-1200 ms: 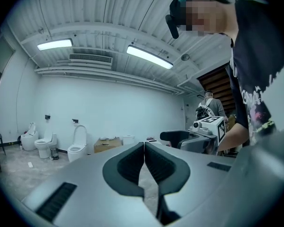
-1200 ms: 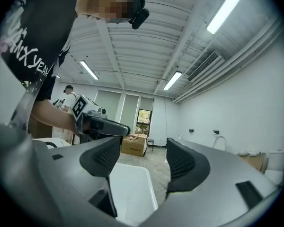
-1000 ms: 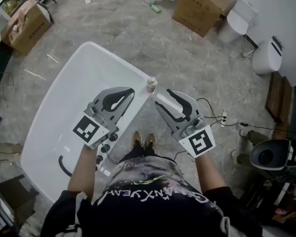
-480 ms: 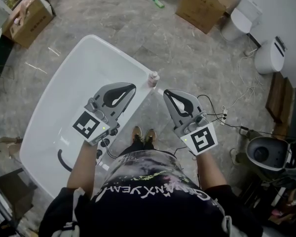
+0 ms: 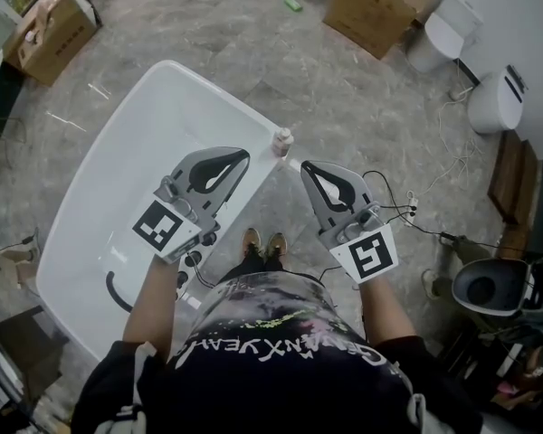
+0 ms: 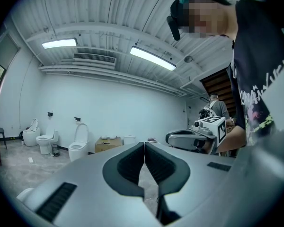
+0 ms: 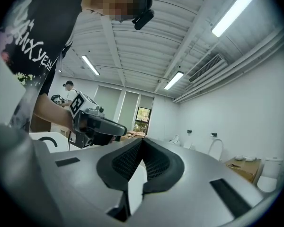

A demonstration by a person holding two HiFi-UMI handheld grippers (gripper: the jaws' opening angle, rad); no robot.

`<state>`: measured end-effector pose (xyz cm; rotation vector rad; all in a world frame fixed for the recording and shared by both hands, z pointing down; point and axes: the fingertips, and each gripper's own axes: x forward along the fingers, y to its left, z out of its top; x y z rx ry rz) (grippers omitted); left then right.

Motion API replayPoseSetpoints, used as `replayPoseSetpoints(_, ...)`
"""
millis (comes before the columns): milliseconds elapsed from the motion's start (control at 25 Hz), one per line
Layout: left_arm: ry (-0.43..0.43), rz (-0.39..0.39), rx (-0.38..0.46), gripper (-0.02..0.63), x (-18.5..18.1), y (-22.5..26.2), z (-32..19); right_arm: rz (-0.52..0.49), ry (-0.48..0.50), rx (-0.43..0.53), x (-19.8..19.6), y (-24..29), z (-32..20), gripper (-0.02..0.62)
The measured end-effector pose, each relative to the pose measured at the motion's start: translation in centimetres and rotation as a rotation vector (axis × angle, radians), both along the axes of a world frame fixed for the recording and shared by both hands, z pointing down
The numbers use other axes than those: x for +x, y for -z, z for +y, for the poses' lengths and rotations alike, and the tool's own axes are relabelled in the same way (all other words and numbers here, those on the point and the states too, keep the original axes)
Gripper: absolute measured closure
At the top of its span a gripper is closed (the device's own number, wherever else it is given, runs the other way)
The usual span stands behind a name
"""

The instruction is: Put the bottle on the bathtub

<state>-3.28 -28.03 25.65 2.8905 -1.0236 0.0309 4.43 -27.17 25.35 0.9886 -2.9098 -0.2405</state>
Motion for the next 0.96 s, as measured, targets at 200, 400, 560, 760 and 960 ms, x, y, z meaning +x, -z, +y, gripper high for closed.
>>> replayPoseSetpoints(200, 0.002, 0.003, 0.000, 0.585, 0.0, -0.1, 0.2, 0.004, 0.019, -0.001, -0.3, -0.2, 0.5, 0.597)
replayPoseSetpoints(400, 0.003, 0.001, 0.000, 0.585, -0.4, -0.2, 0.5, 0.007, 0.029, -0.004, -0.9, -0.3, 0.9, 0.597)
replayPoseSetpoints(560, 0.007, 0.001, -0.003, 0.585, -0.5, -0.3, 0.5, 0.003, 0.031, -0.005, -0.9, -0.4, 1.0, 0.597)
replayPoseSetpoints(760, 0.004, -0.001, 0.001, 0.586, -0.3, -0.2, 0.3, 0.002, 0.035, -0.004, -0.8, -0.4, 0.8, 0.597)
replayPoseSetpoints(960, 0.003, 0.001, 0.000, 0.585, -0.7, -0.2, -0.1, 0.011, 0.038, -0.008, -1.2, -0.6, 0.4, 0.597)
